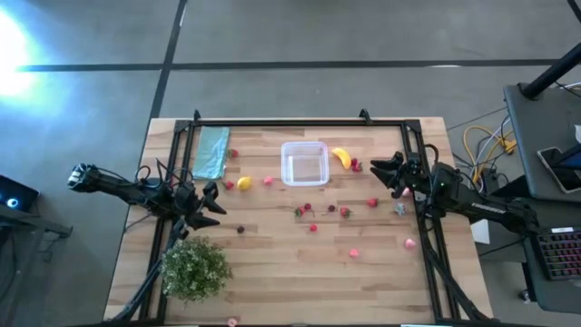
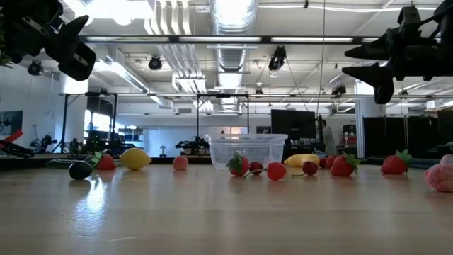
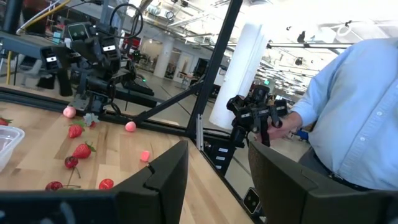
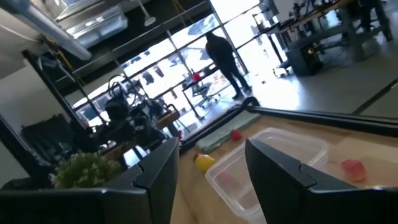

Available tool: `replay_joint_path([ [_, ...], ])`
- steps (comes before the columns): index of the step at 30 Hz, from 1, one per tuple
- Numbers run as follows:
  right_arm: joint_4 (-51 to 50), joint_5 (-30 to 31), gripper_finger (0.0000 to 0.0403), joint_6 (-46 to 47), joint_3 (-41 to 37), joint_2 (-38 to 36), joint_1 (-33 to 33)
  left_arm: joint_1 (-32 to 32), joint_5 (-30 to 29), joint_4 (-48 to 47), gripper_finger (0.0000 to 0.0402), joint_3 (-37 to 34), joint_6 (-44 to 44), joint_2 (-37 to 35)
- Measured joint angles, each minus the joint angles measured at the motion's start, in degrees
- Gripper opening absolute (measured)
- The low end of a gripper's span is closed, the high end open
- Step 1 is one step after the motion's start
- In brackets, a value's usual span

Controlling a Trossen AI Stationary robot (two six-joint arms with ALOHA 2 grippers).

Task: Pick and placing Produce into tupperware
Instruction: Put the pink peach into the transparent bin

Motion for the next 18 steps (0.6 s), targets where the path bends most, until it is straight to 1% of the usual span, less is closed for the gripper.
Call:
replay_joint_path([
  [5,1.76,0.15,0.0178,0.0,0.0,0.02,0.0,0.01,0.04,0.0,0.0155,0.0,0.02,0.0],
  [8,4.55,0.15,0.0178,0.0,0.0,0.01,0.0,0.01,0.05,-0.02,0.0155,0.0,0.01,0.01],
  [14,16.1,1.34,0.0178,4.42,0.0,0.0,0.0,0.0,0.08,-0.01,0.0155,0.0,0.02,0.01],
  [18,22.84,1.6,0.0178,4.9,0.0,0.0,0.0,0.01,0.11,0.0,0.0155,0.0,0.01,0.0],
])
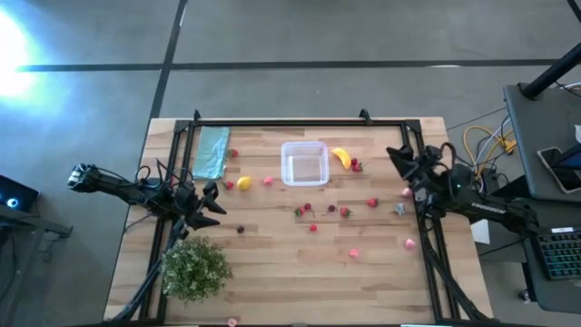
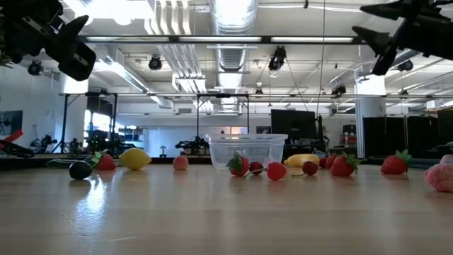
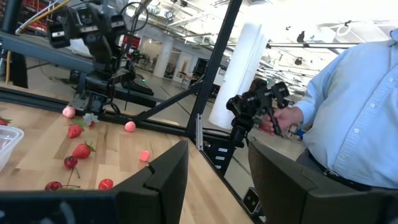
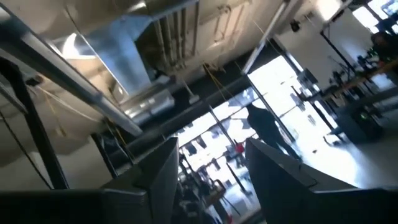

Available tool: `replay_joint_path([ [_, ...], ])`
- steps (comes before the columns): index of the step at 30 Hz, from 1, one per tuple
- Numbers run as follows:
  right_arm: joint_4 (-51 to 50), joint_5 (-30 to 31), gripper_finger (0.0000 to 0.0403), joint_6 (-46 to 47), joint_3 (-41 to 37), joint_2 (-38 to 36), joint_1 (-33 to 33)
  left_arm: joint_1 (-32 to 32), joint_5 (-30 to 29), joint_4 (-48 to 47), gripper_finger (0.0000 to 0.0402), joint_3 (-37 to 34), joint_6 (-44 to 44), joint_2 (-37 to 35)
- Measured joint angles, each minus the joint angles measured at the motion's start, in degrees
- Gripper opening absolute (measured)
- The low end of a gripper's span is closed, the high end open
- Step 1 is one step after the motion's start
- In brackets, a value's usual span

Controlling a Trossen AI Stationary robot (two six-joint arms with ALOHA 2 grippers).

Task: Pick and placing Produce into tupperware
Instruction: Put the pink peach into the transparent bin

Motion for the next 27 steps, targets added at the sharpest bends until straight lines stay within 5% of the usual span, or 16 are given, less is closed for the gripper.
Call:
replay_joint_path([
  [13,0.54,-1.61,0.0178,-6.85,0.0,0.04,0.0,0.01,0.19,-0.01,0.0155,0.0,0.01,0.01],
  [27,-28.85,-6.62,0.0178,-12.52,0.02,0.07,0.02,0.01,0.12,0.01,0.0155,0.0,0.0,0.0],
])
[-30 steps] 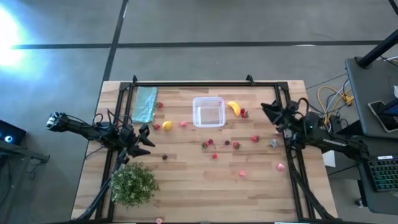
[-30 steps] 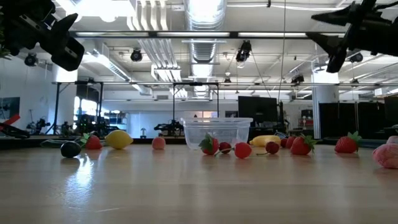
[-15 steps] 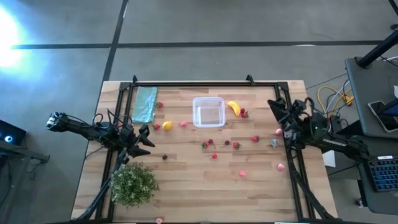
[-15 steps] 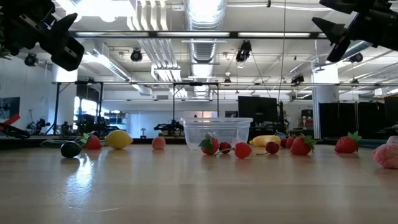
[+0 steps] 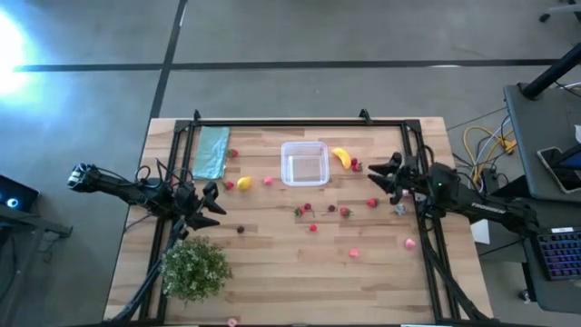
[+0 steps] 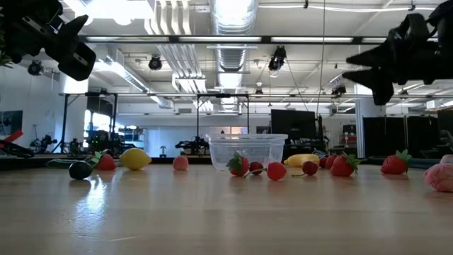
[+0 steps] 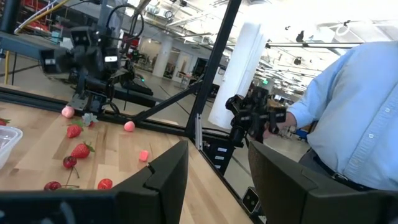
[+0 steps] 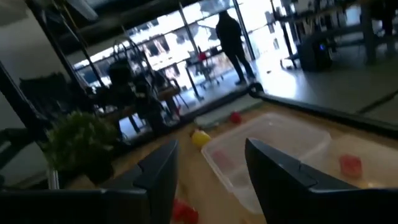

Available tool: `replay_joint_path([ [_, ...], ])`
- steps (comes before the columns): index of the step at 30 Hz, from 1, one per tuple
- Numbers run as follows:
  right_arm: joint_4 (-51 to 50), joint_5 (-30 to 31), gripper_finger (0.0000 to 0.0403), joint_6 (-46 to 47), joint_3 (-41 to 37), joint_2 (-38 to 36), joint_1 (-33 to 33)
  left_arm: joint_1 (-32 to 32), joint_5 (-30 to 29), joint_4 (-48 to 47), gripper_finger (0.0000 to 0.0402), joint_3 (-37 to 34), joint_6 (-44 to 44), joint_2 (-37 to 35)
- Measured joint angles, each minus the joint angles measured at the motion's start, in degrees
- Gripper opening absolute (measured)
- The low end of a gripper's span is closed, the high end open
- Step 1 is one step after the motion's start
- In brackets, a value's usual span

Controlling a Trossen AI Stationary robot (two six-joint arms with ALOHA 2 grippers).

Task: Pick and placing Produce into tupperware
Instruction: Put the pink peach into the transparent bin

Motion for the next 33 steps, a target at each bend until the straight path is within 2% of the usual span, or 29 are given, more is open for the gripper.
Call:
replay_joint_path([
  [4,-4.7,0.0,0.0178,0.47,0.0,-0.02,0.0,-0.02,-0.05,0.0,0.0155,0.0,0.01,0.0],
  [17,-4.94,0.02,0.0178,-0.57,0.0,1.3,0.0,-0.02,-0.17,-0.02,0.0155,0.0,0.02,0.0],
  [33,-4.96,0.02,0.0178,0.37,0.0,11.96,0.0,-0.01,0.09,-0.01,0.0155,0.0,0.01,0.0],
])
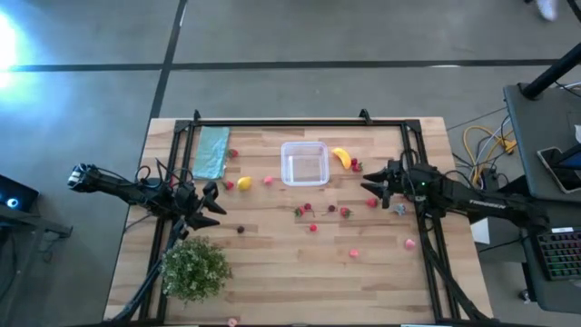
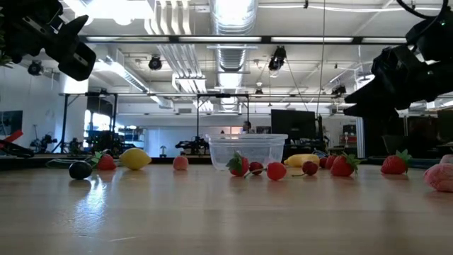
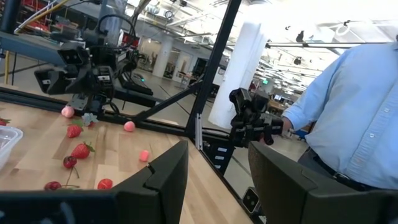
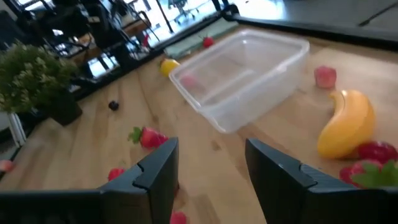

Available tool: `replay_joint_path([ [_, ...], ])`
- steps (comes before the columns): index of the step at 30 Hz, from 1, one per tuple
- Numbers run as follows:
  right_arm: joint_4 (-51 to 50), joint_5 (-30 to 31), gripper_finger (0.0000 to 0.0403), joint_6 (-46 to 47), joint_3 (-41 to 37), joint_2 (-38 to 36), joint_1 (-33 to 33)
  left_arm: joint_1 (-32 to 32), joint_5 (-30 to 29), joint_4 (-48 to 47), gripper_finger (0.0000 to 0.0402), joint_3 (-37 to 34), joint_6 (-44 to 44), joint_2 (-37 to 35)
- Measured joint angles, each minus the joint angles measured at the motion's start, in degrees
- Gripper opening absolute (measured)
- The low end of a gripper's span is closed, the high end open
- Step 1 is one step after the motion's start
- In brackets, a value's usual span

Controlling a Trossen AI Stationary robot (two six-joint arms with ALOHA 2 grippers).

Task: Pick and placing Produce into tupperware
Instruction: Put the pink peach into the transparent bin

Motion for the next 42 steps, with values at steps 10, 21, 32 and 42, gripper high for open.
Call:
replay_joint_path([
  [10,0.0,-0.01,0.0178,0.34,0.0,4.21,0.0,0.0,-0.04,0.0,0.0155,0.0,0.0,0.0],
  [21,0.0,0.0,0.0178,0.21,0.0,4.52,0.0,0.01,-0.09,-0.01,0.0155,0.0,0.0,0.0],
  [32,0.0,0.0,0.0178,-0.13,0.0,4.54,0.0,0.0,-0.28,0.0,0.0155,0.0,-0.01,0.0],
  [42,0.0,0.0,0.0178,-0.24,0.0,4.54,0.0,0.01,-0.24,0.01,0.0155,0.0,-0.02,0.0],
])
